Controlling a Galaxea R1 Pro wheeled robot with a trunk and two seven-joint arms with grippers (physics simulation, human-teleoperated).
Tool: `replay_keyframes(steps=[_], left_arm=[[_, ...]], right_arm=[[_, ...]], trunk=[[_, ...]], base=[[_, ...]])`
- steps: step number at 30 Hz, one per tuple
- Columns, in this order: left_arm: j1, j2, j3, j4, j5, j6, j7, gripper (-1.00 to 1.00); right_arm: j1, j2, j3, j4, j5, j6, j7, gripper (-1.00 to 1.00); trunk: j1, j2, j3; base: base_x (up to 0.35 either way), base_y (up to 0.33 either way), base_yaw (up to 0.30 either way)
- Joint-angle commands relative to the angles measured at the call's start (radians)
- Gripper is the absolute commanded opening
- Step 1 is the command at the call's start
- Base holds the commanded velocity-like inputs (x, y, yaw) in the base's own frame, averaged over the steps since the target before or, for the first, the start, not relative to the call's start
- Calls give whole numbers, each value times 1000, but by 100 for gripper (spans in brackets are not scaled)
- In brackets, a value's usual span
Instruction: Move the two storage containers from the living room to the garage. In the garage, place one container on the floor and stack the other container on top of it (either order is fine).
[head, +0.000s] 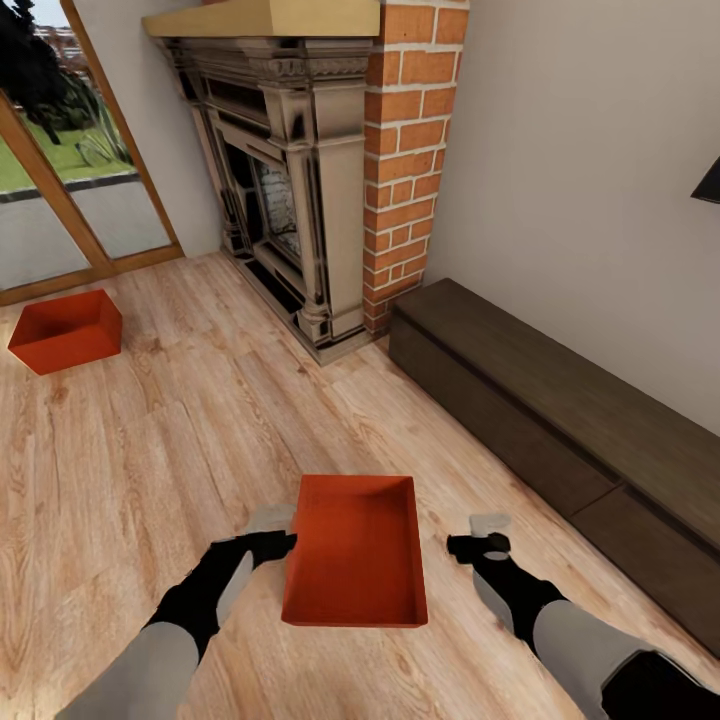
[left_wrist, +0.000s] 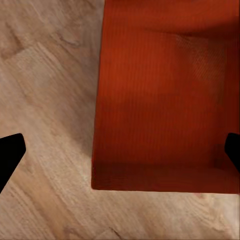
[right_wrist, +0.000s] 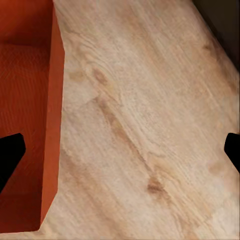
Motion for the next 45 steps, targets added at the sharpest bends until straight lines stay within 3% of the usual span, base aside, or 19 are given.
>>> replay_keyframes(steps=[1, 3, 6, 7, 10, 13, 14, 29, 31, 33, 36, 45], left_arm=[[-41, -8, 0, 51, 7, 3, 2, 100], [-94, -21, 0, 122, 0, -3, 4, 100], [-141, -31, -1, 199, -4, -45, 7, 100], [-159, -38, -1, 262, -2, -102, 15, 100], [-164, -48, -1, 339, -5, -129, 21, 100], [-166, -52, -4, 355, -5, -133, 24, 100], [-166, -51, -10, 369, -6, -135, 51, 100], [-166, -46, -13, 368, -10, -200, 65, 100], [-166, -48, -14, 367, -26, -200, 71, 100], [-166, -49, -14, 366, -36, -200, 91, 100], [-166, -52, -9, 362, -69, -200, 185, 100], [-166, -53, -5, 357, -75, -198, 198, 100]], right_arm=[[-9, 2, 8, 4, -22, 0, -15, 100], [-16, 14, 8, 12, -41, -3, -23, 100], [-21, 54, 9, 39, -56, -14, -29, 100], [-23, 107, 9, 95, -63, -58, -32, 100], [-24, 151, 11, 123, -64, -84, -32, 100], [-24, 161, 11, 127, -65, -90, -32, 100], [-23, 168, 12, 128, -66, -93, -31, 100], [-23, 175, 18, 128, -54, -94, -23, 100], [-23, 174, 18, 127, -54, -95, -22, 100], [-23, 173, 18, 127, -54, -96, -22, 100], [-23, 173, 18, 127, -54, -96, -22, 100], [-23, 171, 18, 128, -54, -96, -22, 100]], trunk=[[0, 0, -1], [0, 0, -1], [0, 0, -1], [0, 0, -1], [0, 0, -1], [0, 0, -1], [0, 0, -1], [0, 0, -1], [0, 0, -1], [0, 0, -1], [0, 0, -1], [0, 0, -1]], base=[[0, 0, 0], [0, 0, 0], [0, 0, 0], [0, 0, 0], [0, 0, 0], [0, 0, 0], [0, 0, 0], [0, 0, 0], [0, 0, 0], [0, 0, 0], [0, 0, 0], [0, 0, 0]])
